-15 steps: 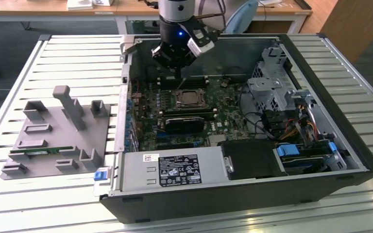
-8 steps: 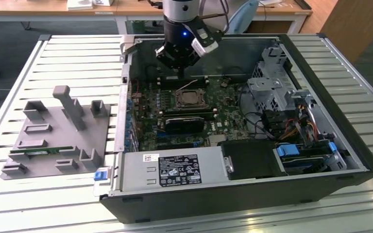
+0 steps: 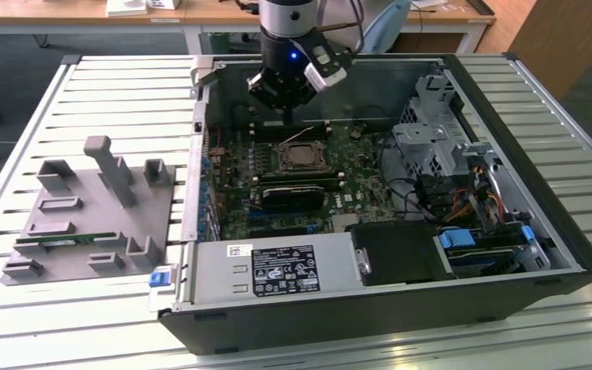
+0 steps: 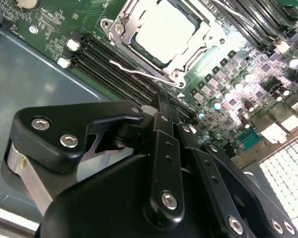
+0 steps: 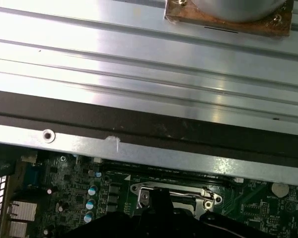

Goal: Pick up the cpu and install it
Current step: 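Install the first cpu locking lever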

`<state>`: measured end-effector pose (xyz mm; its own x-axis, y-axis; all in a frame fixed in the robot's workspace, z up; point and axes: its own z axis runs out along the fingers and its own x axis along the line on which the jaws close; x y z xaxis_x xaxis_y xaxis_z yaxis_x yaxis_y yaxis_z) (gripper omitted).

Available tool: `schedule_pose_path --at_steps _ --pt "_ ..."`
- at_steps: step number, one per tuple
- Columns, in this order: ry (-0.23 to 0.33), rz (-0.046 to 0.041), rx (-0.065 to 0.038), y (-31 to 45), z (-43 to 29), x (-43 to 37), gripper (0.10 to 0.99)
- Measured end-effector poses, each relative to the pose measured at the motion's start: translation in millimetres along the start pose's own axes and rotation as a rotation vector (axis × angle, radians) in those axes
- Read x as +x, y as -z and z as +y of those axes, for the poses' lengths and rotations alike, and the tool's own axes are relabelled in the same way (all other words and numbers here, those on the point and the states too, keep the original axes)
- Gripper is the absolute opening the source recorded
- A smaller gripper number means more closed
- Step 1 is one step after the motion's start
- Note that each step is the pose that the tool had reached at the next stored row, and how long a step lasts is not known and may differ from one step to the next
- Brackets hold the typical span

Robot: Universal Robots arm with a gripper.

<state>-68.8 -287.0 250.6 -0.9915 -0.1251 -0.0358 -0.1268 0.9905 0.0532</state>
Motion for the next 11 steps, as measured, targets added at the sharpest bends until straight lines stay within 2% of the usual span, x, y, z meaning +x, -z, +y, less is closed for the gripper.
schedule_pose_path --at_steps 11 --pt "-0.032 -0.0014 0.001 -12.6 -1.4 -5.9 0.106"
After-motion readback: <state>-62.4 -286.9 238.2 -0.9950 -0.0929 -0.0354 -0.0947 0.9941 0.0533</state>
